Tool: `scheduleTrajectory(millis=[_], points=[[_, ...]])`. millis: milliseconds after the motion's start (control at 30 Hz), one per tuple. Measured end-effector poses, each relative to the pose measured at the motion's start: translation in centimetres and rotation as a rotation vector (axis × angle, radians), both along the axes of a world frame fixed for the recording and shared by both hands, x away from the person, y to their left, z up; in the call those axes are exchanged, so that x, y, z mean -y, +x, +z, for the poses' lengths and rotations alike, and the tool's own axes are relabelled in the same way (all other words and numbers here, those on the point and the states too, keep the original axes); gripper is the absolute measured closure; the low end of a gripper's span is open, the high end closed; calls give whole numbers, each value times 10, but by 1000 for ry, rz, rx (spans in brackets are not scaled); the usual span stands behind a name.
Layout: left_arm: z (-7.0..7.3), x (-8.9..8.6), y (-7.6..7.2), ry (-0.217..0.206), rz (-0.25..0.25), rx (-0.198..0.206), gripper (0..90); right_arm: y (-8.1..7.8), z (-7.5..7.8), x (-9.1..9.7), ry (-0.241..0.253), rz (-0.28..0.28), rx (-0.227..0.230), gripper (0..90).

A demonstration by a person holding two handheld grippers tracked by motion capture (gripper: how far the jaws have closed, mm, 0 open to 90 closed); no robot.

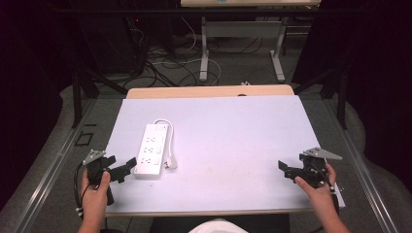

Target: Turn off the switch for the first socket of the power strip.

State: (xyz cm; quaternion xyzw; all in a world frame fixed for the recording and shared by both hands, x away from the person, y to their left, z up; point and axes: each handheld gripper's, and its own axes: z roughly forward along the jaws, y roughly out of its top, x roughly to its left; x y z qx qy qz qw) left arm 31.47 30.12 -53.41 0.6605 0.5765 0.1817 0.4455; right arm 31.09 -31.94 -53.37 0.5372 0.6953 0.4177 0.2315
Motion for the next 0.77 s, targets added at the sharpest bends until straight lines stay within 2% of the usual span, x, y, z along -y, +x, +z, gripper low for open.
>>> scheduleTrajectory(millis=[67,100,167,333,500,767], points=[[-3,0,1,3,5,12,74,0,0,0,0,5,-8,85],[-3,0,1,2,-2,0,74,0,0,-1,3,4,-13,85],[-5,0,1,10,-7,3,74,0,0,-1,-1,6,-11,85],[-9,1,2,51,-34,2,74,0,-1,0,3,3,-12,85],[-13,3,1,48,-46,-12,74,0,-1,1,-1,9,-12,85],[-13,3,1,49,-41,-1,74,1,-2,2,7,-3,-21,85]])
